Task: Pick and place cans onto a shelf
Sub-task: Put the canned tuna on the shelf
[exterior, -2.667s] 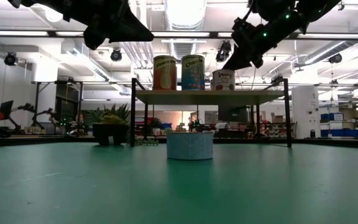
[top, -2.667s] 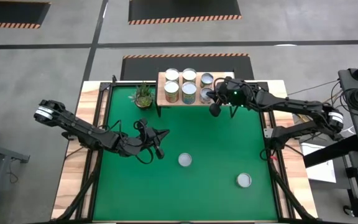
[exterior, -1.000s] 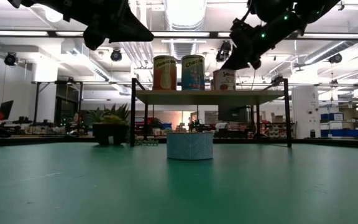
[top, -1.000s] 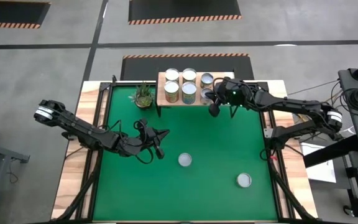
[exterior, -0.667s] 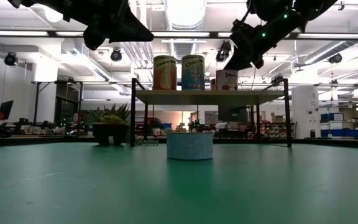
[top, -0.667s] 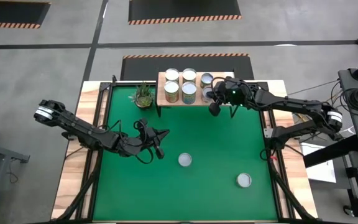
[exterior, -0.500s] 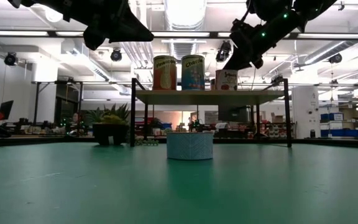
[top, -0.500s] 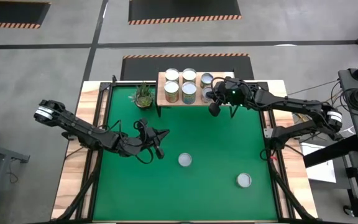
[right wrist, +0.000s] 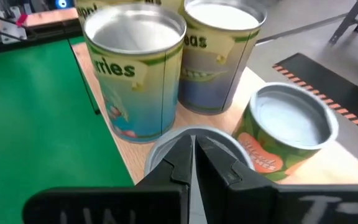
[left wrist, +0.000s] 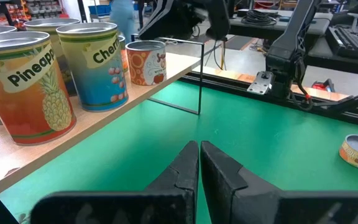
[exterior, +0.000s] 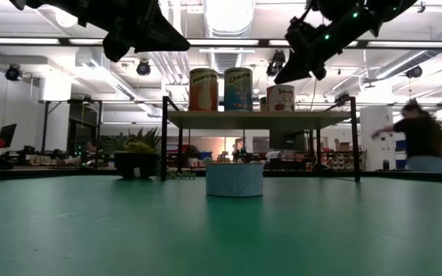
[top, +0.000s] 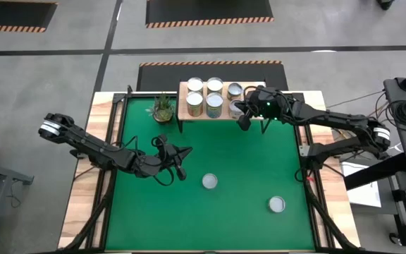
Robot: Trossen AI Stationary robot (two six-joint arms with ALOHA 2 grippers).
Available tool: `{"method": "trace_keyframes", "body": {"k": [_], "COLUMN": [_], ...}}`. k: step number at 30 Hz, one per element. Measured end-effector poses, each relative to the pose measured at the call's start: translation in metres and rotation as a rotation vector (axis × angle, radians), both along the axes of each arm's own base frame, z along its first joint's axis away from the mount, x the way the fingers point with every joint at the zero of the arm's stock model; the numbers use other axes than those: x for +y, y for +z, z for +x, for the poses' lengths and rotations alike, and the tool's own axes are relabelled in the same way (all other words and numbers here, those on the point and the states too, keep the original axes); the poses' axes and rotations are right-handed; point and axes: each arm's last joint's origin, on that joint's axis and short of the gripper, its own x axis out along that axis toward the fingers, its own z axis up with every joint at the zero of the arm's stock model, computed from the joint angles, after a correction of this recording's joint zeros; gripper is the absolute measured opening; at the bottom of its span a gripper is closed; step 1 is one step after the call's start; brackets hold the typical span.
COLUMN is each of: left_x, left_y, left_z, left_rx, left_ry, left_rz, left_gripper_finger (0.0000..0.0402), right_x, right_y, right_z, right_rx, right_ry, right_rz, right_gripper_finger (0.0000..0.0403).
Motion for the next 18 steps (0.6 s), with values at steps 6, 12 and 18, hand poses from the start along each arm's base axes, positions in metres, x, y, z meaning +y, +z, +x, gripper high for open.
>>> {"method": "trace_keyframes", "body": {"k": [6, 12, 18], "left_x": [0.000, 0.000, -0.001], "left_y": [0.000, 0.000, 0.000], "left_z": [0.000, 0.000, 0.001], "left_rx": [-0.002, -0.011, -0.013], "left_ry": [0.000, 0.004, -0.039], "left_rz": [-0.003, -0.019, -0.037], "left_gripper_finger": [0.0000, 0.0000, 0.0000], "right_x": [0.007, 0.018, 0.043], "right_y": [0.014, 0.018, 0.024], "right_z": [-0.020, -0.040, -0.038], "right_rx": [-0.044, -0.020, -0.086], "right_ry": [-0.064, -0.049, 0.173], "right_rz": [-0.036, -0.034, 0.038], "right_gripper_finger": [0.0009, 0.0009, 0.0009]}}
